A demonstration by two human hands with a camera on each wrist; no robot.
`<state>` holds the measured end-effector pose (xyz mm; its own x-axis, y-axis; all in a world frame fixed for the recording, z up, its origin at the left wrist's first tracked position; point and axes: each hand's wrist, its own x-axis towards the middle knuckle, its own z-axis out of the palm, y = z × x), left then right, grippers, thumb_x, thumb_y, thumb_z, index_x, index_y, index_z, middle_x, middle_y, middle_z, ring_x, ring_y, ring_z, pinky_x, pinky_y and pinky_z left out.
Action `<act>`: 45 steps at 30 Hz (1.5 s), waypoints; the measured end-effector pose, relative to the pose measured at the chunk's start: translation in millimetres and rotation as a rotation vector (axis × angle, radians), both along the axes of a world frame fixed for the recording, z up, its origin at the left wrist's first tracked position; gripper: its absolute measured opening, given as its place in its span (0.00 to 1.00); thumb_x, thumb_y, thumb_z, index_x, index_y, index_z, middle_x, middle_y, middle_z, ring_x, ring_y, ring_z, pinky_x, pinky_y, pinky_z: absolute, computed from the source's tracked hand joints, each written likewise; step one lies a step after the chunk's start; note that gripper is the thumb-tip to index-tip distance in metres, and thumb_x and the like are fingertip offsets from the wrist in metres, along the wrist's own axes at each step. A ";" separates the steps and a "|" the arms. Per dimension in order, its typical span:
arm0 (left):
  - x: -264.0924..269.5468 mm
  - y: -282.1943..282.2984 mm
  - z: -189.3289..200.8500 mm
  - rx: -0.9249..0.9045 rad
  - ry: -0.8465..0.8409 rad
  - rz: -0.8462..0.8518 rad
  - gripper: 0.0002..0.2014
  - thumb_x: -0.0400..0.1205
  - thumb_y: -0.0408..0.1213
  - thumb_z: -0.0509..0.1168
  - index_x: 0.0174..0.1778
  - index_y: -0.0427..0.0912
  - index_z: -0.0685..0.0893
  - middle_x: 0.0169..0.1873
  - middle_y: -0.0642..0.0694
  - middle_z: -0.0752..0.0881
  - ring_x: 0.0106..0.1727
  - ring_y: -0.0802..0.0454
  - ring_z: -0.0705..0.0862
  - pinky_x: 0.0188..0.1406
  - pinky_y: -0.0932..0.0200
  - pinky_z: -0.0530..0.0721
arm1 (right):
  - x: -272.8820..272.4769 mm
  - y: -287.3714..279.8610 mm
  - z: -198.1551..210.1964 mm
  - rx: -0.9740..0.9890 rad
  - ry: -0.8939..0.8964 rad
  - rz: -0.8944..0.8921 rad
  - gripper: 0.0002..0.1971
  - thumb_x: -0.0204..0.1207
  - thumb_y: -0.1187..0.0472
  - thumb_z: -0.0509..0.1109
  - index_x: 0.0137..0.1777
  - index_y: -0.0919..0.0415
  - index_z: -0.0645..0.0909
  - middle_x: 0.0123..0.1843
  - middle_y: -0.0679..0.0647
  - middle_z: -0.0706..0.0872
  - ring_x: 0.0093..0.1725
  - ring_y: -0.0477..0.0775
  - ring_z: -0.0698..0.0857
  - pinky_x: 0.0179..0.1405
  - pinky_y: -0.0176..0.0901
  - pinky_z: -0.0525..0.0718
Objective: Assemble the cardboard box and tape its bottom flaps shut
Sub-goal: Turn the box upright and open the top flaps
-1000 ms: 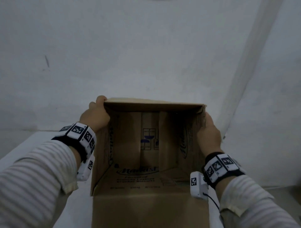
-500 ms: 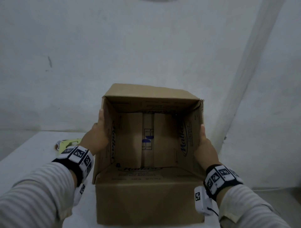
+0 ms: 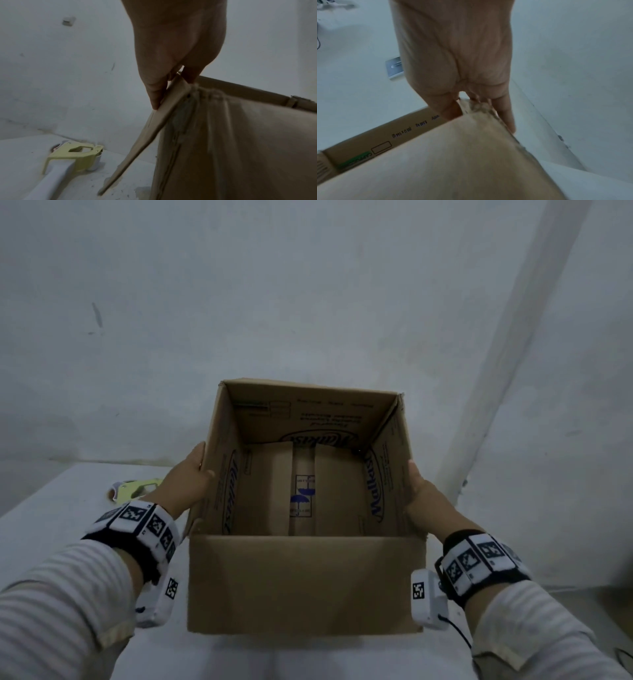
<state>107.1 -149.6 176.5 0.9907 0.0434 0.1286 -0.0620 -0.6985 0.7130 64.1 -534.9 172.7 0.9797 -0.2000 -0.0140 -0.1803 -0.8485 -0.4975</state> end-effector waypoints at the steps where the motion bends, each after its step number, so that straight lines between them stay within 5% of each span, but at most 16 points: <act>1: -1.9 1.6 -2.2 -0.049 0.010 -0.006 0.23 0.83 0.30 0.55 0.74 0.53 0.68 0.65 0.42 0.81 0.61 0.39 0.80 0.56 0.44 0.81 | -2.9 -0.6 -1.0 0.044 0.027 0.018 0.45 0.74 0.75 0.57 0.84 0.47 0.39 0.78 0.61 0.69 0.65 0.63 0.78 0.54 0.43 0.78; 5: -5.4 8.7 -9.0 -0.161 0.056 0.035 0.26 0.82 0.32 0.60 0.78 0.48 0.68 0.75 0.45 0.74 0.75 0.44 0.73 0.63 0.47 0.78 | -9.7 0.3 -7.5 0.192 0.003 0.000 0.37 0.78 0.72 0.58 0.84 0.47 0.51 0.80 0.60 0.67 0.59 0.60 0.78 0.48 0.40 0.77; 8: -9.1 4.5 -12.8 -0.138 0.065 0.082 0.28 0.81 0.35 0.63 0.79 0.47 0.66 0.76 0.42 0.72 0.72 0.40 0.75 0.66 0.43 0.78 | -8.9 7.1 -10.4 0.195 -0.179 -0.084 0.25 0.82 0.65 0.59 0.79 0.56 0.65 0.77 0.63 0.70 0.68 0.64 0.75 0.64 0.50 0.76; 11: -16.6 -9.2 -14.2 -0.151 0.017 0.092 0.23 0.82 0.37 0.62 0.75 0.45 0.70 0.67 0.39 0.78 0.63 0.37 0.80 0.61 0.40 0.81 | -13.0 17.9 -11.3 0.191 -0.121 -0.051 0.21 0.83 0.53 0.61 0.74 0.57 0.72 0.82 0.60 0.59 0.78 0.63 0.66 0.75 0.50 0.66; 14: -24.5 -23.5 -19.5 -0.183 -0.001 0.073 0.27 0.83 0.44 0.62 0.78 0.47 0.66 0.73 0.40 0.73 0.70 0.39 0.75 0.66 0.42 0.76 | -18.6 22.8 -11.7 0.136 -0.040 0.005 0.25 0.80 0.47 0.63 0.75 0.53 0.70 0.85 0.58 0.48 0.82 0.63 0.59 0.77 0.51 0.63; 17: -33.8 -30.9 -25.9 -0.066 0.042 0.123 0.33 0.81 0.51 0.63 0.81 0.48 0.61 0.81 0.40 0.60 0.79 0.40 0.65 0.76 0.41 0.67 | -17.2 21.3 -14.9 0.085 -0.043 0.006 0.26 0.78 0.46 0.66 0.73 0.55 0.71 0.84 0.61 0.48 0.82 0.64 0.58 0.78 0.53 0.62; 20: -39.7 -30.6 -28.4 -0.080 -0.001 0.139 0.37 0.79 0.52 0.66 0.81 0.47 0.60 0.80 0.39 0.62 0.79 0.40 0.65 0.76 0.40 0.68 | -17.5 23.2 -18.3 0.090 -0.080 -0.032 0.21 0.77 0.48 0.69 0.66 0.57 0.77 0.82 0.63 0.54 0.78 0.66 0.65 0.77 0.55 0.67; 25: -43.4 -40.7 -23.9 -0.110 0.061 0.148 0.44 0.80 0.52 0.65 0.84 0.47 0.43 0.82 0.41 0.58 0.81 0.41 0.62 0.76 0.44 0.66 | -18.9 19.3 -17.6 0.093 -0.121 -0.077 0.17 0.75 0.50 0.71 0.59 0.59 0.80 0.75 0.62 0.64 0.69 0.65 0.74 0.69 0.54 0.76; 32: -40.1 -74.6 -22.4 -0.044 0.096 0.089 0.46 0.79 0.59 0.61 0.84 0.46 0.40 0.81 0.42 0.62 0.79 0.42 0.66 0.72 0.45 0.71 | -13.6 -19.4 -3.1 0.135 -0.129 -0.174 0.18 0.72 0.51 0.73 0.57 0.60 0.82 0.62 0.63 0.79 0.55 0.61 0.81 0.58 0.53 0.82; 38: -22.4 -77.8 -20.4 -0.045 0.106 0.116 0.47 0.80 0.56 0.62 0.84 0.44 0.39 0.80 0.41 0.65 0.78 0.40 0.68 0.73 0.42 0.72 | -13.3 -20.0 -10.1 0.130 -0.162 -0.167 0.20 0.77 0.51 0.68 0.66 0.60 0.76 0.70 0.62 0.69 0.67 0.65 0.74 0.65 0.52 0.75; 45: -5.1 -102.9 -21.4 -0.044 0.106 0.122 0.46 0.80 0.54 0.63 0.83 0.44 0.39 0.79 0.40 0.66 0.77 0.39 0.70 0.70 0.42 0.74 | 3.6 -38.5 -16.1 0.166 -0.184 -0.213 0.18 0.79 0.53 0.68 0.65 0.60 0.75 0.73 0.63 0.66 0.68 0.67 0.73 0.68 0.56 0.75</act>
<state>102.0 -252.6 155.1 0.9856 0.1678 0.0190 0.0987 -0.6640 0.7412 67.7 -573.5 156.6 0.9052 -0.4103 0.1104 -0.2389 -0.7063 -0.6664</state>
